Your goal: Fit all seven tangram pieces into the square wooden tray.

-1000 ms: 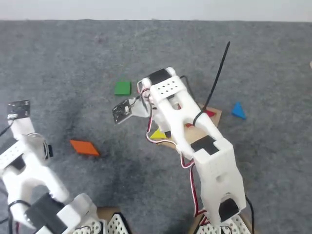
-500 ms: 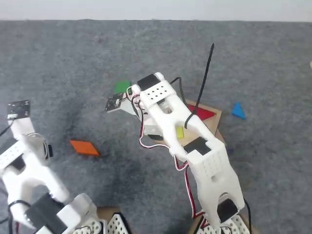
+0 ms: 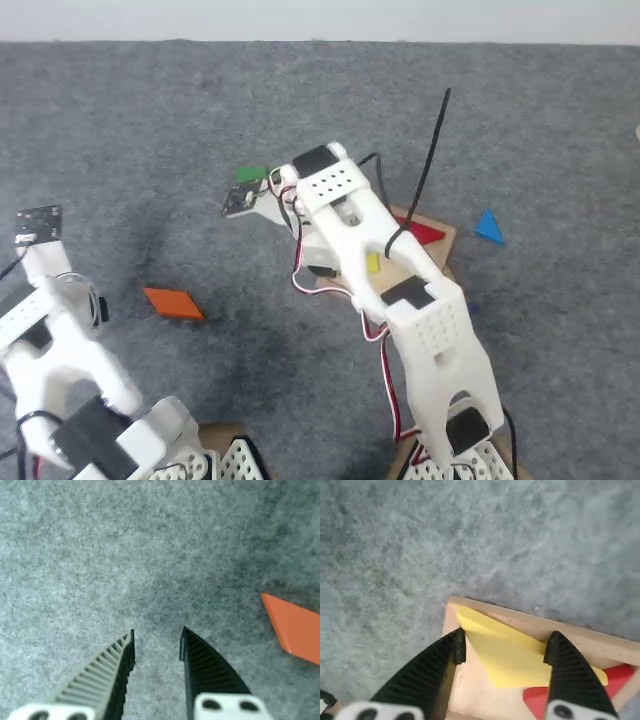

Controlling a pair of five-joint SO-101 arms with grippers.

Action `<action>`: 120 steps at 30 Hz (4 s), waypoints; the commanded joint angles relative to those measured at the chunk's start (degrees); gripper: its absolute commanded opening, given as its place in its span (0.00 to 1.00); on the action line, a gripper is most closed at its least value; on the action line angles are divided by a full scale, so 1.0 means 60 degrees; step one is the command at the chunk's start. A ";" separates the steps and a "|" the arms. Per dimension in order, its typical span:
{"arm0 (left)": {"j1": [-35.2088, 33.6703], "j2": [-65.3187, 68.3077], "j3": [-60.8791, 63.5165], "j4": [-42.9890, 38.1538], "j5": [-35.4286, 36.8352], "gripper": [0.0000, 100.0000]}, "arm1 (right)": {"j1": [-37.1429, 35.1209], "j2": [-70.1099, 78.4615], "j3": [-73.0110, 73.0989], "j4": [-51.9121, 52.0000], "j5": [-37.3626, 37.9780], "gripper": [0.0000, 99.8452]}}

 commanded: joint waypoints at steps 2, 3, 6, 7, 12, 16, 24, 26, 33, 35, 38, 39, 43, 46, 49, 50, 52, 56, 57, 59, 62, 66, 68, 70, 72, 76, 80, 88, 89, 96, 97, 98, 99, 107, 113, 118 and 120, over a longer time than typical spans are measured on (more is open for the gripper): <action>-0.0015 -0.0396 -0.0037 -0.0147 -0.0132 0.15 | 0.0212 -0.0125 -0.1026 0.1062 0.0117 0.26; 0.0000 -0.0396 -0.0051 -0.0147 -0.0132 0.15 | 0.0198 -0.0125 -0.1216 0.1282 0.0117 0.26; 0.0015 -0.0396 -0.0051 -0.0147 -0.0132 0.15 | 0.0286 -0.0198 -0.1451 0.1355 0.0117 0.26; 0.0000 -0.0396 -0.0051 -0.0147 -0.0132 0.15 | 0.0344 -0.0300 -0.1421 0.1355 0.0117 0.26; -0.0015 -0.0366 -0.0051 -0.0337 -0.0132 0.15 | 0.0359 -0.0916 -0.0630 0.1385 0.0117 0.26; 0.0015 -0.0381 -0.0051 -0.0337 -0.0132 0.15 | 0.0359 -0.1648 0.0103 0.1341 -0.0703 0.26; 0.0645 -0.1289 -0.0447 0.1070 -0.0088 0.15 | 0.0520 -0.4901 0.0366 0.1385 -0.3004 0.26; 0.0908 -0.1875 -0.0447 0.1568 -0.0073 0.15 | 0.0520 -0.5516 0.1480 0.1355 -0.3399 0.26; 0.2227 -0.4029 -0.0403 0.3165 0.0659 0.15 | 0.0813 -0.6777 0.5451 -0.0388 -0.3575 0.26; 0.2535 -0.4454 -0.0183 0.3209 0.0938 0.15 | 0.1209 -0.6791 0.6535 -0.1399 -0.3443 0.26; 0.2960 -0.4821 0.0520 0.2799 0.1245 0.15 | 0.1604 -0.6615 0.7971 -0.3070 -0.3443 0.26; 0.3077 -0.4908 0.0813 0.2535 0.1260 0.15 | 0.1604 -0.6513 0.8293 -0.3568 -0.3487 0.26; 0.3311 -0.5040 0.1663 0.1758 0.1275 0.15 | 0.1077 -0.6088 0.8689 -0.4681 -0.4396 0.26; 0.3282 -0.5055 0.1751 0.1656 0.1245 0.15 | 0.0418 -0.5751 0.8645 -0.5165 -0.4777 0.26; 0.3282 -0.5055 0.1751 0.1670 0.1245 0.15 | 0.0125 -0.5223 0.8630 -0.5458 -0.4821 0.26; 0.3282 -0.5055 0.1751 0.1685 0.1245 0.15 | 0.0125 -0.4989 0.8527 -0.5473 -0.4821 0.26; 0.3282 -0.5055 0.1751 0.1685 0.1245 0.15 | 0.0286 -0.4476 0.8249 -0.5443 -0.4821 0.26; 0.3282 -0.5055 0.1766 0.1700 0.1231 0.15 | 0.0740 -0.3861 0.7429 -0.4960 -0.4835 0.26; 0.3282 -0.5055 0.1766 0.1700 0.1231 0.15 | 0.0842 -0.3788 0.7238 -0.4828 -0.4806 0.26; 0.3282 -0.5055 0.1766 0.1700 0.1231 0.15 | 0.1033 -0.3744 0.7018 -0.4711 -0.4762 0.26; 0.3282 -0.5055 0.1766 0.1700 0.1231 0.15 | 0.1150 -0.3758 0.6916 -0.4652 -0.4747 0.26; 0.3282 -0.5055 0.1766 0.1700 0.1231 0.15 | 0.1194 -0.3729 0.6945 -0.4652 -0.4747 0.26; 0.3267 -0.5055 0.1766 0.1700 0.1231 0.15 | 0.1194 -0.3729 0.6974 -0.4564 -0.4747 0.26; 0.3267 -0.5055 0.1766 0.1700 0.1231 0.15 | 0.1106 -0.3714 0.6960 -0.4242 -0.4747 0.26; 0.3267 -0.5055 0.1766 0.1700 0.1231 0.15 | 0.0872 -0.3744 0.6960 -0.3846 -0.4645 0.26; 0.3267 -0.5055 0.1766 0.1744 0.1231 0.15 | 0.0315 -0.3802 0.6960 -0.3377 -0.4484 0.26; 0.3267 -0.5070 0.1722 0.1993 0.1231 0.15 | -0.0037 -0.3802 0.6974 -0.3348 -0.4484 0.26; 0.3267 -0.5070 0.1722 0.1993 0.1231 0.15 | -0.1355 -0.3832 0.6974 -0.2835 -0.4498 0.26; 0.3267 -0.5070 0.1722 0.1993 0.1231 0.15 | -0.1516 -0.3875 0.6974 -0.2806 -0.4513 0.26; 0.3267 -0.5070 0.1722 0.2007 0.1231 0.15 | -0.1604 -0.5399 0.6974 -0.2821 -0.4850 0.26; 0.3267 -0.5070 0.1722 0.2007 0.1231 0.15 | -0.1604 -0.5619 0.6974 -0.2806 -0.4850 0.26; 0.3267 -0.5070 0.1722 0.2022 0.1231 0.15 | -0.1604 -0.5795 0.6974 -0.2806 -0.4850 0.26; 0.3267 -0.5070 0.1722 0.2022 0.1231 0.15 | -0.1590 -0.5941 0.6974 -0.2806 -0.4835 0.26; 0.3267 -0.5070 0.1722 0.2022 0.1231 0.15 | -0.0740 -0.5355 0.6901 -0.2938 -0.4689 0.26; 0.3267 -0.5070 0.1722 0.2022 0.1231 0.15 | -0.0755 -0.4799 0.6916 -0.2938 -0.4425 0.26; 0.3267 -0.5070 0.1722 0.2022 0.1231 0.15 | -0.0711 -0.4564 0.6901 -0.2967 -0.4220 0.26; 0.3267 -0.5070 0.1722 0.2022 0.1231 0.15 | -0.0681 -0.4476 0.6842 -0.3128 -0.4103 0.26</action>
